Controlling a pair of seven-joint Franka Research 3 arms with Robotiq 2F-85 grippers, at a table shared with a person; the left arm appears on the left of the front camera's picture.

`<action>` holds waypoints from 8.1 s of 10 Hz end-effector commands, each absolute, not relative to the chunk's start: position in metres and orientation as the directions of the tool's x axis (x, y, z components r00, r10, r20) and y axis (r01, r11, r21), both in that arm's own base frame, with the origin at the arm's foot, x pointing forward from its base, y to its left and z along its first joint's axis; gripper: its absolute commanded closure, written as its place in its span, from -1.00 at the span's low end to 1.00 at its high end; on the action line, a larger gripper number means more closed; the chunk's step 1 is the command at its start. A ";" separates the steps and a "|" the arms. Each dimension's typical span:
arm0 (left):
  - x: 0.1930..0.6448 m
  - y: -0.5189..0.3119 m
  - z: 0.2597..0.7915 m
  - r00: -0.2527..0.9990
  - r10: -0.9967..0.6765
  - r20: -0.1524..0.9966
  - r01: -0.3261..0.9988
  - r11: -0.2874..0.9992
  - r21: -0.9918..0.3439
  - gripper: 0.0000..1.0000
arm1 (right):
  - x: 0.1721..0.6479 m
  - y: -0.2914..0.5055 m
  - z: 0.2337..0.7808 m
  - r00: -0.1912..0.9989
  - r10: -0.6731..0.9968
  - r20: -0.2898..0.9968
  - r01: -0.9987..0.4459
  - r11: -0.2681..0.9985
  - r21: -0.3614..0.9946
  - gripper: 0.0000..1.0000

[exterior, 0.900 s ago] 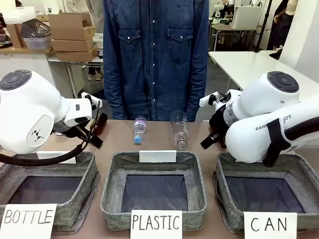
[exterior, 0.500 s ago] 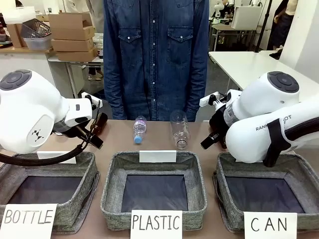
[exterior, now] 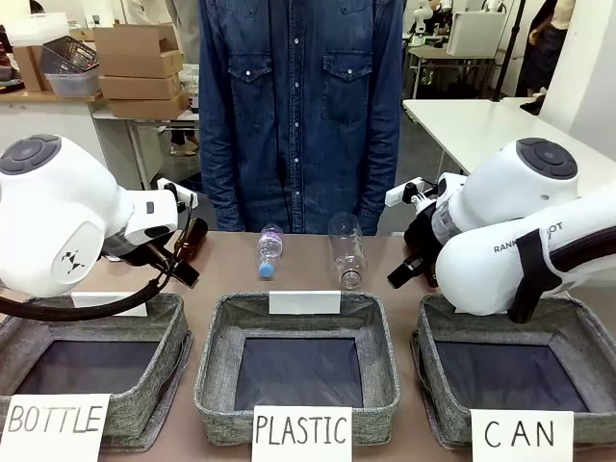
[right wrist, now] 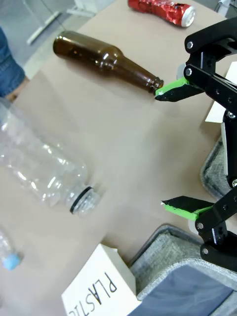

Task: Sort the can waste into the basket.
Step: Pick up the can waste from the table and place it in the right Fabric basket.

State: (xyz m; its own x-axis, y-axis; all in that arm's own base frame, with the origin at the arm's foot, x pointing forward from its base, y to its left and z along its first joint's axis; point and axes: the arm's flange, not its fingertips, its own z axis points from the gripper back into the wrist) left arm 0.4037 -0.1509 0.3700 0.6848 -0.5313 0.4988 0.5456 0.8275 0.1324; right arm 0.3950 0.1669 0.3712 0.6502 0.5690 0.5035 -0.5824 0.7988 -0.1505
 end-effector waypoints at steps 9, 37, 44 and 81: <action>0.310 -0.102 0.486 0.648 -0.534 0.543 0.546 0.823 0.157 -1.00 | 0.333 0.121 0.487 0.696 0.472 0.541 -0.434 0.877 -0.207 -1.00; 0.459 0.120 0.549 0.868 0.258 0.424 0.119 0.721 -0.682 -1.00 | 0.287 -0.040 0.543 0.924 -0.145 0.354 -0.287 0.349 0.892 -1.00; 0.616 0.062 0.451 0.914 0.250 0.320 -0.151 0.941 -0.304 -1.00 | 0.287 -0.040 0.543 0.924 -0.145 0.354 -0.287 0.349 0.892 -1.00; 0.376 0.072 0.472 0.687 -0.571 0.449 0.725 0.580 -0.371 1.00 | 0.287 -0.040 0.543 0.924 -0.145 0.354 -0.287 0.349 0.892 -1.00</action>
State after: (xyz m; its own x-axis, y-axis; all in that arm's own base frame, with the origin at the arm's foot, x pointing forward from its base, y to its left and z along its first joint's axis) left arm 0.3314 0.0902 0.4596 0.6284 -0.5683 0.5312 0.7734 0.5297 -0.3482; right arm 0.2840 -0.0416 0.5419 0.9338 -0.1444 0.3273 -0.2569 0.3662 0.8944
